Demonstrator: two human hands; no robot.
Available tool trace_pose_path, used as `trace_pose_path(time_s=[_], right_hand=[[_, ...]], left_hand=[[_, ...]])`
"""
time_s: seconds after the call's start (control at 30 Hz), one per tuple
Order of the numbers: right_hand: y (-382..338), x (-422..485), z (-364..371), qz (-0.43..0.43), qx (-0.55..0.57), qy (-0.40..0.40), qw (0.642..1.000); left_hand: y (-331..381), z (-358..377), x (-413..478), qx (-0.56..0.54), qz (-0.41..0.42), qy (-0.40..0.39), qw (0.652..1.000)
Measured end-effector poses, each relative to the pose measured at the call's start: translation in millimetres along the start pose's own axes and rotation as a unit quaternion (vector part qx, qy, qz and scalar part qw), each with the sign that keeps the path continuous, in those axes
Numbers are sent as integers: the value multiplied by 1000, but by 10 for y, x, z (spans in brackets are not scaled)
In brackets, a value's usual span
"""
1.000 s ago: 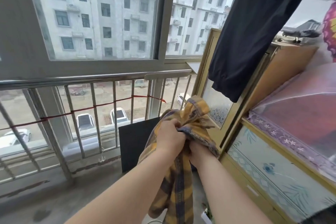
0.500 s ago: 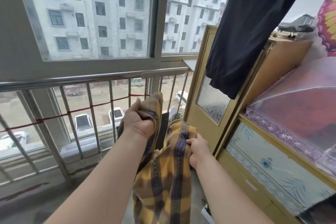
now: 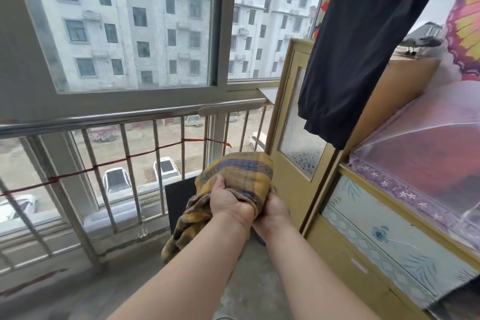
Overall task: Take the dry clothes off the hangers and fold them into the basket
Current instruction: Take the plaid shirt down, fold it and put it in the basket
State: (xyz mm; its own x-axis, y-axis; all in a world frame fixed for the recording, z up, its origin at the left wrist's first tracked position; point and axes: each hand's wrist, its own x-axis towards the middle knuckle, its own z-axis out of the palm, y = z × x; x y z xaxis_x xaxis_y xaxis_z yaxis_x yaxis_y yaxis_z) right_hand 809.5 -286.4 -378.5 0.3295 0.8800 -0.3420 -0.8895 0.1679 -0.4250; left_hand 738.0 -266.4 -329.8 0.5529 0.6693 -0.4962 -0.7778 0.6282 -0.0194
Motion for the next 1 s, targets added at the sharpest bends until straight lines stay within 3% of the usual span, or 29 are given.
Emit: trace_pose_path(time_s=[0.07,0.17,0.27,0.43,0.5,0.63,0.77,0.83,1.0], right_hand=[[-20,3,39,-1,-4,18,1000],[-61,-51,59,55,-25,-22,998],[-151,-115,102,83,-106,-39,990],[-286,-166,170,71,-306,120,942],[-333,-180,176,57,-284,170,942],[-435,-182,278,25,-186,191,963],[-391,-175,467,-5,-79,235,969],[-353,-136,561,-30,-28,221,974],[-214,-162,947,-74,58,162,982]], left_hand=[[28,31,-28,13,10,4,1000],[56,28,-36,55,23,10,998],[94,-47,-16,107,5,-1,994],[235,-221,40,216,-38,6,976],[375,-323,150,258,-12,67,964],[595,-602,255,274,43,142,950],[536,-694,223,234,50,98,966],[534,-705,209,245,37,65,967],[437,-913,212,312,-87,51,945]])
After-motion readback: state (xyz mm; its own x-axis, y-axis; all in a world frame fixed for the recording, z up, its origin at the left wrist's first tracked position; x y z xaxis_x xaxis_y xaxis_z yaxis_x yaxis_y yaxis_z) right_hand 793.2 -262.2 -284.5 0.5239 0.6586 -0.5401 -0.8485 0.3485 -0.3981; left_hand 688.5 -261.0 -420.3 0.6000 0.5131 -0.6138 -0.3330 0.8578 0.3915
